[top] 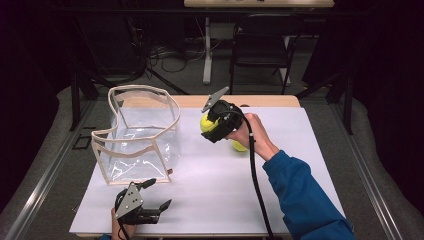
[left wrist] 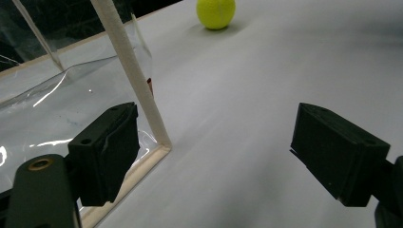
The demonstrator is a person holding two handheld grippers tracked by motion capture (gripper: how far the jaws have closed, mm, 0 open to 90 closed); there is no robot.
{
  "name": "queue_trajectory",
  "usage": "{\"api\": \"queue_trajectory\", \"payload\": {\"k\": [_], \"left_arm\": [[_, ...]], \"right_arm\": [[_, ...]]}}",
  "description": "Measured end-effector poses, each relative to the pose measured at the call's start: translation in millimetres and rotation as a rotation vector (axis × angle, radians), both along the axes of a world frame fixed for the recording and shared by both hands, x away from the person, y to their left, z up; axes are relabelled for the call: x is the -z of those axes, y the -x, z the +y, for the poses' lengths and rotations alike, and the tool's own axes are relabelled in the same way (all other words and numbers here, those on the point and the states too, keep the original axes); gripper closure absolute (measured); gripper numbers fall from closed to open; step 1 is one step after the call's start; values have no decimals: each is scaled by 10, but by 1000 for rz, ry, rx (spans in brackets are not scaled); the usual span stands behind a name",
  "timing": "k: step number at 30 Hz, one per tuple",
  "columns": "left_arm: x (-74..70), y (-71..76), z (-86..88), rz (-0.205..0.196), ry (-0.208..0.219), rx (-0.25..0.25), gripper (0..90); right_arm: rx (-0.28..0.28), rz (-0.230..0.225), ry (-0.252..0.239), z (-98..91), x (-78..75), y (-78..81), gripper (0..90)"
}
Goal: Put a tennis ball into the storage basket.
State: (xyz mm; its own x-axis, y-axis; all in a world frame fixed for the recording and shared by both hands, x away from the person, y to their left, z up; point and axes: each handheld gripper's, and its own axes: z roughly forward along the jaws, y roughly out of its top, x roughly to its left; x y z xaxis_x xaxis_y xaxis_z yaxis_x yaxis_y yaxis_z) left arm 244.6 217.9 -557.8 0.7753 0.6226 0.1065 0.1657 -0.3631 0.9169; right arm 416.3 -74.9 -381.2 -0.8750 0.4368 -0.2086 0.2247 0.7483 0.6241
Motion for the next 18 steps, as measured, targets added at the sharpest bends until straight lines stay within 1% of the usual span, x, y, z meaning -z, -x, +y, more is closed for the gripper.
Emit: {"api": "queue_trajectory", "payload": {"k": [13,18], "left_arm": [[2,0,0,-3,3,-3,159],[3,-1,1,-3,4,-4,159]], "right_arm": [[-12,-16,7,70,-80,-23,261],[-16,-13,1,96,-120,-39,261]]}}
